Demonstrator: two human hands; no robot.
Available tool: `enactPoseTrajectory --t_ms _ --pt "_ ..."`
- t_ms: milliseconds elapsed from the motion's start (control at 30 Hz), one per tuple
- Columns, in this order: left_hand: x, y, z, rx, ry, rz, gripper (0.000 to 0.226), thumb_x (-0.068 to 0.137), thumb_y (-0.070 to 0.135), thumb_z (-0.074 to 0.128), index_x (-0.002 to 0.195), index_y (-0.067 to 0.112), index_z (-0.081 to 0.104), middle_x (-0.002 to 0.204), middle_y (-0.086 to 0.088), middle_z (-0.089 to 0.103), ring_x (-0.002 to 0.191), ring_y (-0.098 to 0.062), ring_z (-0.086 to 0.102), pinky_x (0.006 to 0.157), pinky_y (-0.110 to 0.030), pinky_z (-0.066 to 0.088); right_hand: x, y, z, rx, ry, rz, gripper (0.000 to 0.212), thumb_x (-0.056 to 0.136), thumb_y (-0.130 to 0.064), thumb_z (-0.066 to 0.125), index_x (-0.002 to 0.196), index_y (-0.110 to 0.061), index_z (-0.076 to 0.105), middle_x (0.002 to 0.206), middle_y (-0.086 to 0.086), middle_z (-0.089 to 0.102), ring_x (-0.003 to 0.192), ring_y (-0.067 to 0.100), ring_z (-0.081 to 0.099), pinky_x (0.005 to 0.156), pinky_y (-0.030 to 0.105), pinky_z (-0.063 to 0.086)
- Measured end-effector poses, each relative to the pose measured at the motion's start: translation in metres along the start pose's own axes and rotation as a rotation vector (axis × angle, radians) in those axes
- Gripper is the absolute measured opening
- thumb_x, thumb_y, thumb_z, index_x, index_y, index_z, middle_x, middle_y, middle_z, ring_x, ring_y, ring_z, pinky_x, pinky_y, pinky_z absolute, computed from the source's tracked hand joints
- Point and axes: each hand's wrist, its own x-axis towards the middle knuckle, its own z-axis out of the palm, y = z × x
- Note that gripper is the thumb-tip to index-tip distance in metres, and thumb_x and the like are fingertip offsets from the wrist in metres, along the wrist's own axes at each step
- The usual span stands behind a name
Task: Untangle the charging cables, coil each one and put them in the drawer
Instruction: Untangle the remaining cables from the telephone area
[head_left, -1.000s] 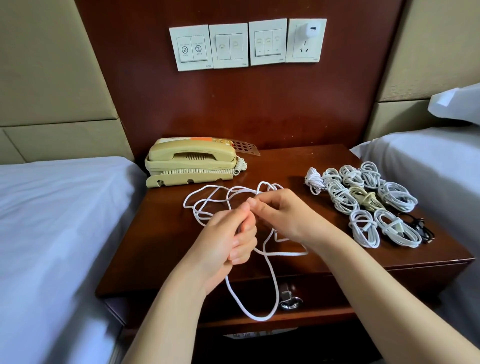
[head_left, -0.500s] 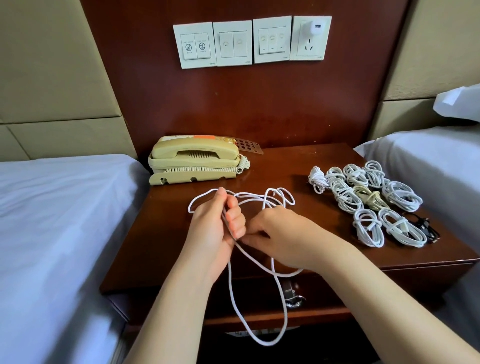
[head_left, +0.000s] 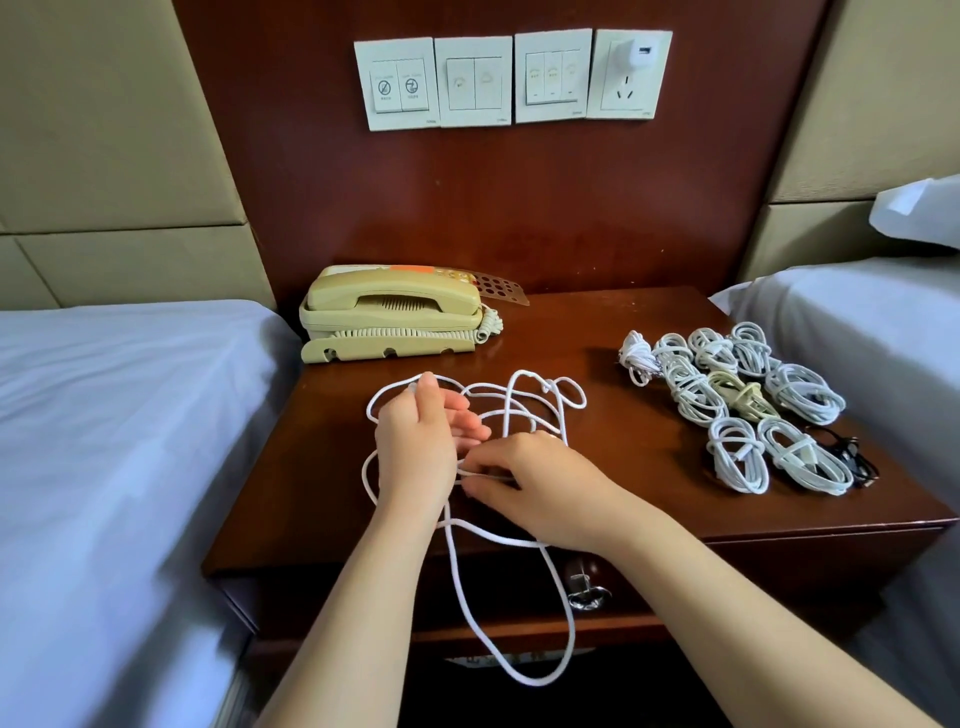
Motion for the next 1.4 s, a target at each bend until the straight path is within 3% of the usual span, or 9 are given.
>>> enactPoseTrajectory --t_ms 200,467,667,867,933,1000,1133,1233,1400 --pt "0.006 -0.003 -0.005 0.341 -0.055 0.097 0.048 0.102 0.025 0.032 0.071 0.006 0.063 0.056 -0.002 0.061 0.05 -0.01 0.058 0.051 -0.015 0.045 0.002 0.002 -0.011 0.1 0.18 -0.01 0.015 0.092 -0.022 0.059 0.082 -0.014 0.067 0.068 -0.009 0.06 0.059 0.004 0.05 0.054 0.018 0.035" --pt "-0.004 0.017 -0.009 0.046 -0.51 -0.263 0.055 0.102 0.038 0.03 0.058 0.009 0.046 0.038 0.003 0.032 0.031 -0.008 0.024 0.036 -0.016 0.018 0.011 0.007 -0.012 0.3 0.417 -0.002 0.02 0.089 -0.02 0.065 0.071 -0.013 0.059 0.054 -0.01 0.052 0.051 0.005 0.046 0.051 0.013 0.033" --pt "-0.012 0.021 -0.019 0.049 -0.649 -0.26 0.044 0.101 0.032 0.036 0.06 0.016 0.034 0.047 0.007 0.024 0.037 -0.005 0.019 0.036 -0.016 0.014 0.012 0.017 -0.006 0.482 0.306 0.024 0.035 0.098 -0.018 0.049 0.063 -0.015 0.052 0.052 -0.01 0.042 0.047 0.003 0.034 0.05 0.013 0.028" --pt "-0.004 0.027 -0.034 -0.271 -0.502 -0.243 0.042 0.101 0.023 0.035 0.061 0.013 0.035 0.044 0.008 0.024 0.032 -0.003 0.021 0.031 -0.014 0.019 0.012 0.023 -0.013 0.429 0.093 0.206 0.048 0.103 -0.029 0.035 0.08 -0.003 0.069 0.05 0.001 0.058 0.045 0.007 0.047 0.053 0.017 0.038" --pt "0.001 0.03 -0.039 -0.366 -0.406 -0.256 0.046 0.102 0.023 0.033 0.058 0.013 0.037 0.041 0.008 0.026 0.029 -0.003 0.023 0.028 -0.014 0.021 0.016 0.025 -0.01 0.409 0.126 0.215 0.049 0.1 -0.04 0.036 0.083 -0.01 0.071 0.069 0.019 0.063 0.055 0.014 0.052 0.062 0.028 0.044" --pt "0.007 0.029 -0.043 -0.482 -0.314 -0.297 0.052 0.103 0.022 0.031 0.052 0.012 0.04 0.036 0.007 0.027 0.025 -0.004 0.024 0.027 -0.011 0.021 0.019 0.027 -0.007 0.427 0.15 0.236 0.046 0.097 -0.046 0.038 0.095 -0.013 0.07 0.088 0.012 0.069 0.072 0.009 0.06 0.074 0.031 0.048" --pt "0.018 0.027 -0.049 -0.624 -0.17 -0.3 0.049 0.103 0.024 0.028 0.056 0.015 0.038 0.034 0.007 0.026 0.024 -0.004 0.022 0.027 -0.011 0.019 0.026 0.031 -0.005 0.209 0.119 0.152 0.043 0.09 -0.039 0.061 0.128 -0.02 0.057 0.119 -0.011 0.063 0.106 -0.001 0.055 0.09 0.012 0.039" --pt "0.021 0.028 -0.054 -0.746 -0.117 -0.291 0.062 0.103 0.024 0.025 0.045 0.017 0.044 0.031 0.006 0.026 0.022 -0.004 0.023 0.026 -0.011 0.018 0.036 0.035 -0.005 0.134 0.194 0.135 0.032 0.092 -0.023 0.06 0.124 -0.017 0.059 0.107 -0.016 0.062 0.09 -0.01 0.05 0.077 -0.001 0.033" --pt "0.016 0.034 -0.06 -0.79 0.038 -0.21 0.042 0.102 0.027 0.03 0.061 0.019 0.03 0.035 0.011 0.023 0.025 -0.005 0.02 0.027 -0.016 0.016 0.06 0.054 -0.003 0.076 0.213 0.244 0.036 0.09 -0.031 0.062 0.124 -0.022 0.057 0.118 -0.007 0.062 0.111 0.013 0.054 0.09 0.027 0.043"
